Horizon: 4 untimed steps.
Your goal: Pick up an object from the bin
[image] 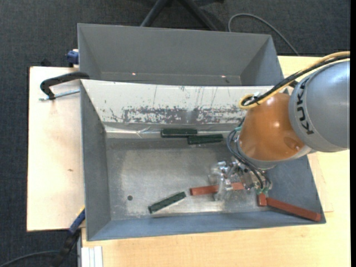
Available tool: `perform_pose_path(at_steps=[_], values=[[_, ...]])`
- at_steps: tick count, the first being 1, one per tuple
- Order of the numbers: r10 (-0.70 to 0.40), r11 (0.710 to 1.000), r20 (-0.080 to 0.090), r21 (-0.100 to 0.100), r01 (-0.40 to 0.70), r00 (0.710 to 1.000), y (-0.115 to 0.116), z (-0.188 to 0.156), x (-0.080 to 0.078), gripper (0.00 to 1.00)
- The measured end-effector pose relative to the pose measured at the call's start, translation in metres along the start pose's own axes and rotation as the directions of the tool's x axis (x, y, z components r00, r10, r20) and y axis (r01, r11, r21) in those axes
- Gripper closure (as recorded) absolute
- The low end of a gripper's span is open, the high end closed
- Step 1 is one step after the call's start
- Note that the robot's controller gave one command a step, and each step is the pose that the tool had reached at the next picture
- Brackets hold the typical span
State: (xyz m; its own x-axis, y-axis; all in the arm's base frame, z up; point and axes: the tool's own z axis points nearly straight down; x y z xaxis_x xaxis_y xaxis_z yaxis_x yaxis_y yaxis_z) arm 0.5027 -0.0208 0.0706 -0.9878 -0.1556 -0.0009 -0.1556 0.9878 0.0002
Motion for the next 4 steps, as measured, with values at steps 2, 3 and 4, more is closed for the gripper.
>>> perform_pose_path(at_steps=[2, 3, 4], values=[[0.0, 1.0, 0.0, 0.0, 0.0, 1.0, 0.0, 0.0, 0.0, 1.0], [0.0, 1.0, 0.0, 0.0, 0.0, 1.0, 0.0, 0.0, 0.0, 1.0], [0.0, 1.0, 0.0, 0.0, 0.0, 1.0, 0.0, 0.0, 0.0, 1.0]])
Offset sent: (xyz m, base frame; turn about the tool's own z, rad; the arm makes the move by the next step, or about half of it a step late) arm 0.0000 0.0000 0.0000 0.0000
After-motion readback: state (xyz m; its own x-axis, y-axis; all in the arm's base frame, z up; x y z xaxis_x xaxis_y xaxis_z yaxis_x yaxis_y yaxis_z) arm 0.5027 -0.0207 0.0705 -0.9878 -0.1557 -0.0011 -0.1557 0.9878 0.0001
